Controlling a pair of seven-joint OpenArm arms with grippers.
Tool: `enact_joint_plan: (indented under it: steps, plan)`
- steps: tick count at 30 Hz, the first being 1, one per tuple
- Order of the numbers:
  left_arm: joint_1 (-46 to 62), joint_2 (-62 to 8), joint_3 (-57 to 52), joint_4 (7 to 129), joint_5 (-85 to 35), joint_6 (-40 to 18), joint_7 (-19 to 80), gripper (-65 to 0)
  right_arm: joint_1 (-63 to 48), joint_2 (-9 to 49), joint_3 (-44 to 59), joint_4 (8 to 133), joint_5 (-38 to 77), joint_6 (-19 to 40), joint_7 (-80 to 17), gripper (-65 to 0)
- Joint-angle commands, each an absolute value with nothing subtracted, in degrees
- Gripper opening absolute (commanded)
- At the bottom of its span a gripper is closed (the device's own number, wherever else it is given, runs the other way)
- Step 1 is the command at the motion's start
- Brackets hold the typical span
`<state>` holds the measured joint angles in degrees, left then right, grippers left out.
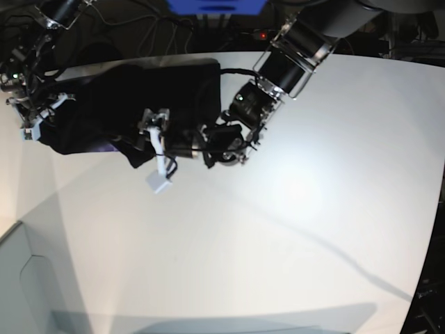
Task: Fold the T-shirt properly
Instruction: 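Lower the held end onto the shirt with the left gripper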
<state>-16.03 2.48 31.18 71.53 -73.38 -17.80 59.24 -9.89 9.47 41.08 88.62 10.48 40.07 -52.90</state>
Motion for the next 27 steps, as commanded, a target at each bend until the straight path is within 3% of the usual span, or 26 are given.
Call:
enact_joint_plan:
  steps: [1,9,19,27]
  plan:
    - [-17.27,3.38,30.99,71.34,-75.30,-18.24,58.51,-23.9,-10.15,9.19,40.66,88.31,9.63,40.00,-55.96,-52.6]
    - [-17.19,5.93,24.13,62.81,-75.12,-18.24,58.51,-23.9,-10.24,8.57,40.66,88.31,9.63,40.00,-56.13,-52.6]
    - [-16.84,5.58,21.85,62.81,-75.38,-18.33,59.21,-23.9,-10.24,8.57,40.66,88.31,9.63,40.00,-56.13,-52.6]
    - [-16.75,3.03,21.76,75.38,-75.38,-18.33,58.68,-23.9,-10.24,8.57,40.66,88.31,9.63,40.00,-56.13,-52.6]
